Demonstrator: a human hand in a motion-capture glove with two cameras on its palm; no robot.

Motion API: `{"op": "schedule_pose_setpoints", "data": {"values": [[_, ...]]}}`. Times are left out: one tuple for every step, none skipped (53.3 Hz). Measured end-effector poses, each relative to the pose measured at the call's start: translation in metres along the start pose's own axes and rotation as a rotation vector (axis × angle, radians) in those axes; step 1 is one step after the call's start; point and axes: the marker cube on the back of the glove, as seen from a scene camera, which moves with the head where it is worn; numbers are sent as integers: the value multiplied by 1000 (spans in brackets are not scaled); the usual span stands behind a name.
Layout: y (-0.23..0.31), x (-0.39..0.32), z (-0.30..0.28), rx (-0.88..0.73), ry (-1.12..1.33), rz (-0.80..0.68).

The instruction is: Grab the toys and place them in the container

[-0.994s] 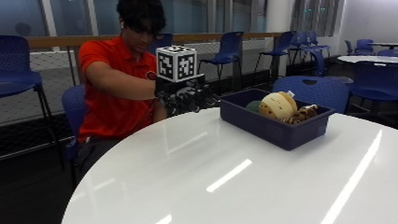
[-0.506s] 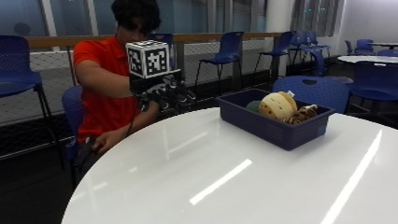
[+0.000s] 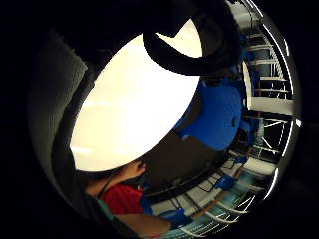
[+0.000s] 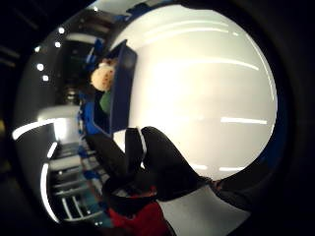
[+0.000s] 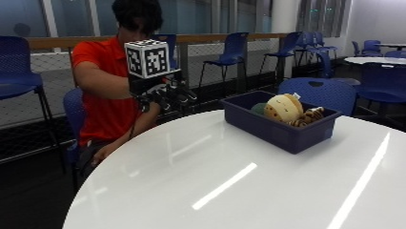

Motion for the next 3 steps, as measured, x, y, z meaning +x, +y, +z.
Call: {"op": "schedule_pose_setpoints", "data": {"values": [[0, -1, 0, -2, 0, -1], [1, -1, 0, -4, 0, -2], [1, -1, 0, -5, -1, -2]]}}
